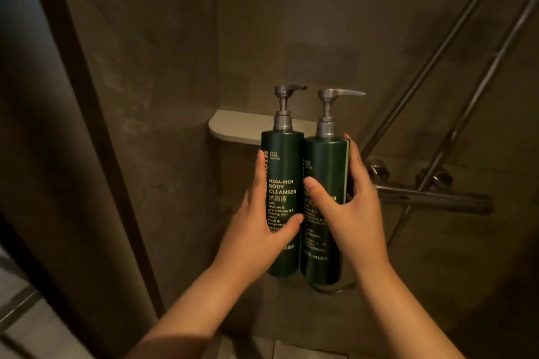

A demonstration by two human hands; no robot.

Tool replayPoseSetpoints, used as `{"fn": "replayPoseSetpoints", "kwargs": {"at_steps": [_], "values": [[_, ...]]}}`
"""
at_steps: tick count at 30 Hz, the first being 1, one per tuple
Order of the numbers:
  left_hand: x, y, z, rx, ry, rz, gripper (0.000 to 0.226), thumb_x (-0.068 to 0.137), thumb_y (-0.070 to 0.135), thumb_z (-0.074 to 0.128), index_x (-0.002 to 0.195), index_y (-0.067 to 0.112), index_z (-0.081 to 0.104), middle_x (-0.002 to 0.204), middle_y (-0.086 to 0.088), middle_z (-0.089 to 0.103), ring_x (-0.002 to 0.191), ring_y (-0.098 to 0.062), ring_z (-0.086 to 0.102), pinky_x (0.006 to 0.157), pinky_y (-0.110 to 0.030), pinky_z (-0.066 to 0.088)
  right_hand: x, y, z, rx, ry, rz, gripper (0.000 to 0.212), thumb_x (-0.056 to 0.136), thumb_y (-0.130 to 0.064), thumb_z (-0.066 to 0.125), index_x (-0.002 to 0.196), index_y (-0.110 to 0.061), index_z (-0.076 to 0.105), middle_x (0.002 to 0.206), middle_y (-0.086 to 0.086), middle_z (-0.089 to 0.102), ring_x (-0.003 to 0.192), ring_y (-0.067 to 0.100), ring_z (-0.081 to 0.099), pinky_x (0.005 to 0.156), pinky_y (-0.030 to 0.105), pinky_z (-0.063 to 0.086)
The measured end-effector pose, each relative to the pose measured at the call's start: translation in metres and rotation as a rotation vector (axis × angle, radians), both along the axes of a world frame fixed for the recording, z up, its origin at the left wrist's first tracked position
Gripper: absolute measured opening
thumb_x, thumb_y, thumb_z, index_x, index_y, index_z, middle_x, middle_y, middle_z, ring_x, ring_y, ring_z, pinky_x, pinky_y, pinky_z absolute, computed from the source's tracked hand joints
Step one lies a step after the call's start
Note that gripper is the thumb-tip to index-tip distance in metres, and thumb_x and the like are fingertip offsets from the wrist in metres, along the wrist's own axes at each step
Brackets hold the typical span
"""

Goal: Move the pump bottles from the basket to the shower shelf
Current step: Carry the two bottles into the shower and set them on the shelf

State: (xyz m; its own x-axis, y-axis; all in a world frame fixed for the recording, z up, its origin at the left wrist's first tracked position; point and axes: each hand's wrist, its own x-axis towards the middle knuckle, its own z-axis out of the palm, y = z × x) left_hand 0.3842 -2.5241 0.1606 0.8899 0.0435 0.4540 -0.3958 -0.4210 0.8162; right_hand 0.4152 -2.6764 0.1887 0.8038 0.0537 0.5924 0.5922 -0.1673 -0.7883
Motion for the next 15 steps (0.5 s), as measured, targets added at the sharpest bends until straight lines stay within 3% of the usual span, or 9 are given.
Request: {"fn": "replayPoseSetpoints", "kwargs": {"at_steps": [3, 7, 10, 12, 15], "values": [[0.022, 0.008, 0.014, -0.016, -0.039, 0.042, 0.103, 0.075, 0.045, 0.066, 0.134, 0.062, -0.015, 0.131, 0.034, 0.031, 0.114, 0.013, 0.041, 0.09, -0.025, 0.039, 0.028, 0.009, 0.018, -0.013, -0.038, 0.062, 0.08, 0.077, -0.041, 0.073, 0.143, -0.044, 0.027, 0.128, -0.031, 0.053, 0.113, -0.01, 0.053, 0.086, 0.004, 0.043], [0.051, 0.017, 0.039, -0.025, -0.106, 0.066, 0.103, 0.077, 0.042, 0.068, 0.134, 0.063, -0.015, 0.142, 0.028, 0.028, 0.122, 0.004, 0.041, 0.09, -0.026, 0.039, 0.061, 0.018, 0.043, 0.007, -0.107, 0.105, 0.079, 0.077, -0.042, 0.072, 0.143, -0.044, 0.027, 0.126, -0.035, 0.051, 0.112, -0.013, 0.052, 0.081, 0.001, 0.041], [0.072, 0.021, 0.058, -0.029, -0.165, 0.085, 0.103, 0.076, 0.04, 0.069, 0.134, 0.063, -0.013, 0.133, 0.038, 0.029, 0.121, 0.01, 0.039, 0.092, -0.026, 0.038, 0.082, 0.023, 0.062, 0.034, -0.148, 0.135, 0.079, 0.078, -0.04, 0.073, 0.143, -0.042, 0.028, 0.129, -0.03, 0.051, 0.114, -0.01, 0.052, 0.084, 0.003, 0.042], [0.083, 0.024, 0.068, -0.029, -0.206, 0.102, 0.103, 0.075, 0.042, 0.069, 0.135, 0.063, -0.012, 0.126, 0.045, 0.03, 0.116, 0.02, 0.037, 0.088, -0.019, 0.035, 0.094, 0.027, 0.074, 0.038, -0.184, 0.156, 0.079, 0.079, -0.038, 0.073, 0.144, -0.039, 0.029, 0.13, -0.026, 0.053, 0.115, -0.007, 0.053, 0.087, 0.008, 0.045], [0.098, 0.03, 0.081, -0.047, -0.247, 0.103, 0.102, 0.074, 0.045, 0.067, 0.136, 0.061, -0.012, 0.129, 0.04, 0.033, 0.122, 0.012, 0.038, 0.09, -0.022, 0.036, 0.11, 0.034, 0.088, 0.02, -0.244, 0.18, 0.078, 0.081, -0.033, 0.072, 0.146, -0.032, 0.028, 0.132, -0.02, 0.053, 0.118, -0.003, 0.053, 0.091, 0.013, 0.046]]}}
